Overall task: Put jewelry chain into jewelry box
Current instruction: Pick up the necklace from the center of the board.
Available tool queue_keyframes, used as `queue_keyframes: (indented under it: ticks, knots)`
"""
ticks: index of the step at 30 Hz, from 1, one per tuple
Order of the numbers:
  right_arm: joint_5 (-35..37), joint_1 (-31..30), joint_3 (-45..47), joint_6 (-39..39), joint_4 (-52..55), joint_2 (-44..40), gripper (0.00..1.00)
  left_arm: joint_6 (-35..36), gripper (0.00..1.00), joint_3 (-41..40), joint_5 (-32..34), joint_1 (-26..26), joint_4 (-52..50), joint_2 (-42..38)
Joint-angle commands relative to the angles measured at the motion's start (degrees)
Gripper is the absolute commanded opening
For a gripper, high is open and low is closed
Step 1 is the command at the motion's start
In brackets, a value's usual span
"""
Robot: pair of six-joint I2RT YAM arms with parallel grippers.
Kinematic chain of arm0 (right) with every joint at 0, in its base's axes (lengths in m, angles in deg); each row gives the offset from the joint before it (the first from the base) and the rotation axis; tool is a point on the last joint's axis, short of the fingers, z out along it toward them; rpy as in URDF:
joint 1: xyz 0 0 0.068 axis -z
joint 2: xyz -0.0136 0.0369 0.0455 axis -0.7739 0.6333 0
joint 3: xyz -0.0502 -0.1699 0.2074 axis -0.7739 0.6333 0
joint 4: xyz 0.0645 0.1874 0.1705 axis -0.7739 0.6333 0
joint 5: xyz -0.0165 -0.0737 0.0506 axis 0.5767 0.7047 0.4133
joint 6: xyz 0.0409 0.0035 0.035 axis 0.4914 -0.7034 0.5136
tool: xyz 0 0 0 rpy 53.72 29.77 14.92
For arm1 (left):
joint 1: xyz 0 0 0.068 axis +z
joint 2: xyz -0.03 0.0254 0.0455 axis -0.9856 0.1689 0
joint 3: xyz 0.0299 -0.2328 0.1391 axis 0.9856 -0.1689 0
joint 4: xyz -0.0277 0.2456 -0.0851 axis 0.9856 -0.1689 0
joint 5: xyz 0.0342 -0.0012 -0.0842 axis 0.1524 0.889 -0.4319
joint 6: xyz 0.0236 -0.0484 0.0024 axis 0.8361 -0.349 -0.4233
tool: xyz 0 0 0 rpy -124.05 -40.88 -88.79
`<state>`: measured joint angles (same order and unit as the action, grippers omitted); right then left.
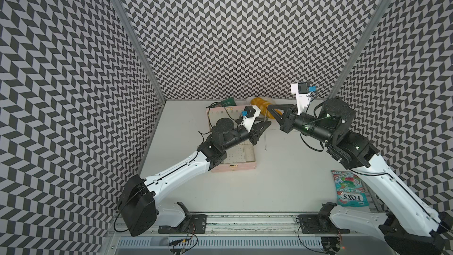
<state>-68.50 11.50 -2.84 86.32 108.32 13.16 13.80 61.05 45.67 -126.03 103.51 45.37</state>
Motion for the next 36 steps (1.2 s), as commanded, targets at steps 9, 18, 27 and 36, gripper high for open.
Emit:
queue_keyframes:
  ticks: [9,18,27,36]
  knots:
    - [2.0,-0.4,1.0,0.3,-2.5,-2.0,0.0,-1.4,0.23,-1.8,-4.5,-0.3,1.8,-2.1]
    - [2.4,-0.4,1.8,0.3,-2.2,-2.3,0.0,0.3,0.27,-1.3,-1.9,-0.2,-1.5,-2.6]
    - [2.5,-0.4,2.1,0.4,-2.3,-2.7,0.0,1.6,0.26,-1.0,-1.2,-0.3,-3.9,-2.4]
    - [2.7,-0.4,3.0,0.7,-2.5,-3.0,0.0,2.4,0.25,-1.3,-0.5,-0.4,-5.2,-2.7]
